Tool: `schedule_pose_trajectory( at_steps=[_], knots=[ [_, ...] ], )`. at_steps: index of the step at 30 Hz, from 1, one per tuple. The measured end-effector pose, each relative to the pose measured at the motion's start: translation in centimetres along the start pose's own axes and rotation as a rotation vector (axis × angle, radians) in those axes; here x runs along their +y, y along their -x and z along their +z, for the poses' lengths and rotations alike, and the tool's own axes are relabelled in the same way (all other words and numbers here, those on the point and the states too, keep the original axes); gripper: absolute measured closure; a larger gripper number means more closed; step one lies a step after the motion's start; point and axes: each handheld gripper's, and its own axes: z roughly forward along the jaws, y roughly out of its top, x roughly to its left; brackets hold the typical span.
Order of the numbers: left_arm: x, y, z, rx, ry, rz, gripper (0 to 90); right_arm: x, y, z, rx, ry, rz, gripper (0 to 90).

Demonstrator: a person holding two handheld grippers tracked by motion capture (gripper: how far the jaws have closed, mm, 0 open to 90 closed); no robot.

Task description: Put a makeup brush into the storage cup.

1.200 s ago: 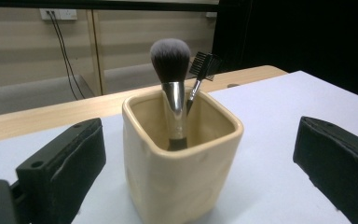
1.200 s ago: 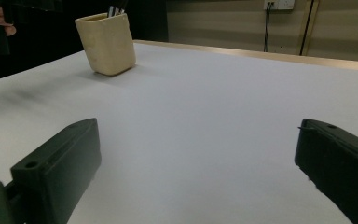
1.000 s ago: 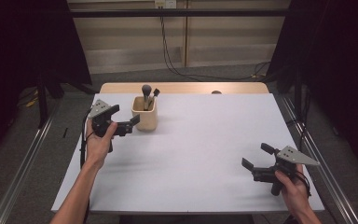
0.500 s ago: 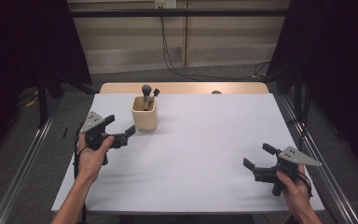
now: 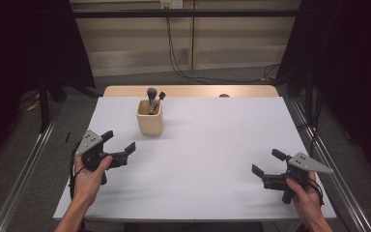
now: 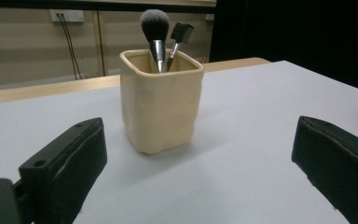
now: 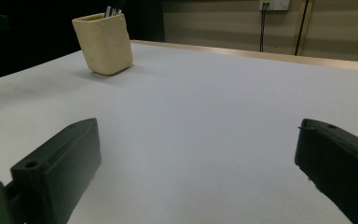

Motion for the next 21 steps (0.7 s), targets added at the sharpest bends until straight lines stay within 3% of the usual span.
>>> schedule_pose_trajectory(
  at_steps=[19, 21],
  knots=[
    [-1.9, 1.6, -3.9, -0.008, -0.006, 0.017, 3.2, 0.0, -0.2, -0.2, 0.003, -0.002, -0.002, 0.0],
    [-2.3, 1.8, -4.3, -0.007, -0.004, 0.038, 2.6, -0.1, -0.2, -0.2, 0.002, -0.005, -0.003, 0.0]
  ],
)
